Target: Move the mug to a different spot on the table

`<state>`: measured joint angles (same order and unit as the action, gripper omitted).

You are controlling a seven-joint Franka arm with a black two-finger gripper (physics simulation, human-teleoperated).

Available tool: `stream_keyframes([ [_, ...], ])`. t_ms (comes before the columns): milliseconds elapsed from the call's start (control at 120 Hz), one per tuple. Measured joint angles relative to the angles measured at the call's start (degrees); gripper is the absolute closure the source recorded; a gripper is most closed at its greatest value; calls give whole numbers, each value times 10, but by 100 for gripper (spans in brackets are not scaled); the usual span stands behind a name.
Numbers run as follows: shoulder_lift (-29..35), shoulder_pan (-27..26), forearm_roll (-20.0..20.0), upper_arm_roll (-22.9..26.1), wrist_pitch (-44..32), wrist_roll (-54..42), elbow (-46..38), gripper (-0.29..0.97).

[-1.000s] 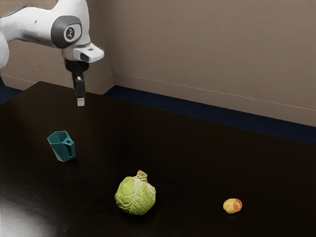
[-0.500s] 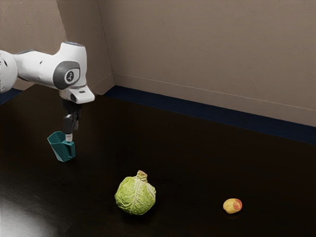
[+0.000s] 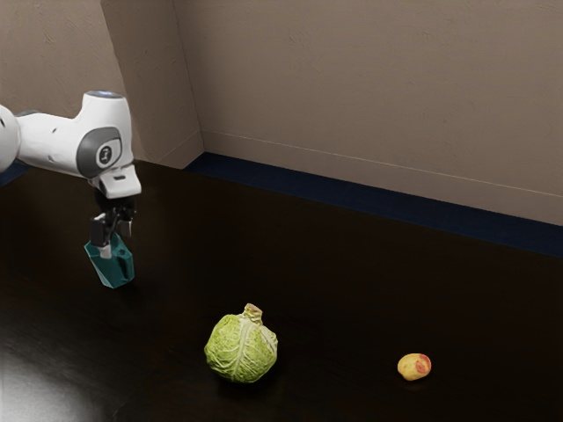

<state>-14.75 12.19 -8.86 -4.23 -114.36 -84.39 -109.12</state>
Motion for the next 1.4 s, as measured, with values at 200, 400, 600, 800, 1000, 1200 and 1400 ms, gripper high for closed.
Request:
stream_keyframes([
  [200, -1, -2, 15, -1, -70, -40, -35, 0],
  [400, 0, -2, 22, -2, -129, -68, -53, 0],
  [600, -1, -2, 18, -2, -151, -91, -75, 0],
  [800, -3, -2, 14, -2, -159, -113, -81, 0],
  [1000, -12, -1, 3, -3, -175, -131, -89, 0],
  [1200, -20, 1, -6, -4, -192, -146, -90, 0],
  [1400, -28, 4, -9, -5, -206, -156, -89, 3],
])
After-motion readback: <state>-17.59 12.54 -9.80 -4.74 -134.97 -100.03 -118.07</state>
